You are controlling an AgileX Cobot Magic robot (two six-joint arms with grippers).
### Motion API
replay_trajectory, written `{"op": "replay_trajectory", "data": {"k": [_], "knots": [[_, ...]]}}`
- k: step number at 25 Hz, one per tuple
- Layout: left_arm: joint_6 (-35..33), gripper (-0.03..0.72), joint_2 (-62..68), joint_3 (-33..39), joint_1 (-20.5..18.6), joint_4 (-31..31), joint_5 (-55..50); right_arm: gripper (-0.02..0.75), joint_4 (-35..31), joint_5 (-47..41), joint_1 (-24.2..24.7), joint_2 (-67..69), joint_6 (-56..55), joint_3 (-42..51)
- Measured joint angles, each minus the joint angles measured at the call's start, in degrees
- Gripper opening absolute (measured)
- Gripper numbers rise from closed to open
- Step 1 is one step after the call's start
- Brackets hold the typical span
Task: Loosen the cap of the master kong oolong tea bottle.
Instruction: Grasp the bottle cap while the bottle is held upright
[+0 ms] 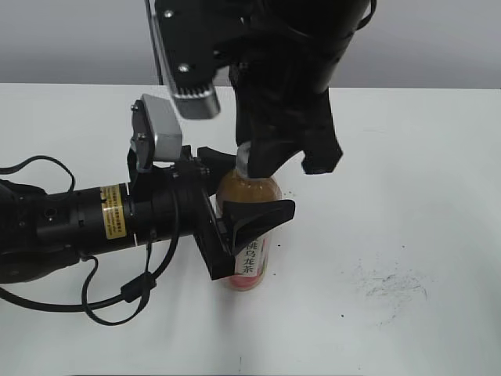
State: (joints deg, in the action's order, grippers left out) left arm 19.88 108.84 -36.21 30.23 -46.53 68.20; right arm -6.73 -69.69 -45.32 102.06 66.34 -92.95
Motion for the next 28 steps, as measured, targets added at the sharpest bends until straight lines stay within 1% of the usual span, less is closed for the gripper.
{"op": "replay_trajectory", "data": {"k": [6,9,13,16,20,28], "knots": [[-0.17,0.447,0.0,0.0,0.0,-0.13,0.0,0.273,0.0,0.0,0.0,-0.05,32.36,0.0],[-0.17,0.447,0.0,0.0,0.0,-0.13,0.0,0.273,-0.07,0.0,0.0,-0.05,46.56,0.0],[-0.17,0.447,0.0,0.0,0.0,-0.13,0.0,0.273,-0.21,0.06,0.0,-0.11,62.56,-0.05],[-0.17,0.447,0.0,0.0,0.0,-0.13,0.0,0.273,-0.21,-0.13,0.0,-0.05,67.83,-0.67],[0.03,0.447,0.0,0.0,0.0,0.09,0.06,0.273,0.1,-0.68,0.0,0.38,70.47,-1.71],[0.21,0.447,0.0,0.0,0.0,0.09,0.39,0.272,0.34,-1.11,0.0,0.38,71.7,-2.15]]}}
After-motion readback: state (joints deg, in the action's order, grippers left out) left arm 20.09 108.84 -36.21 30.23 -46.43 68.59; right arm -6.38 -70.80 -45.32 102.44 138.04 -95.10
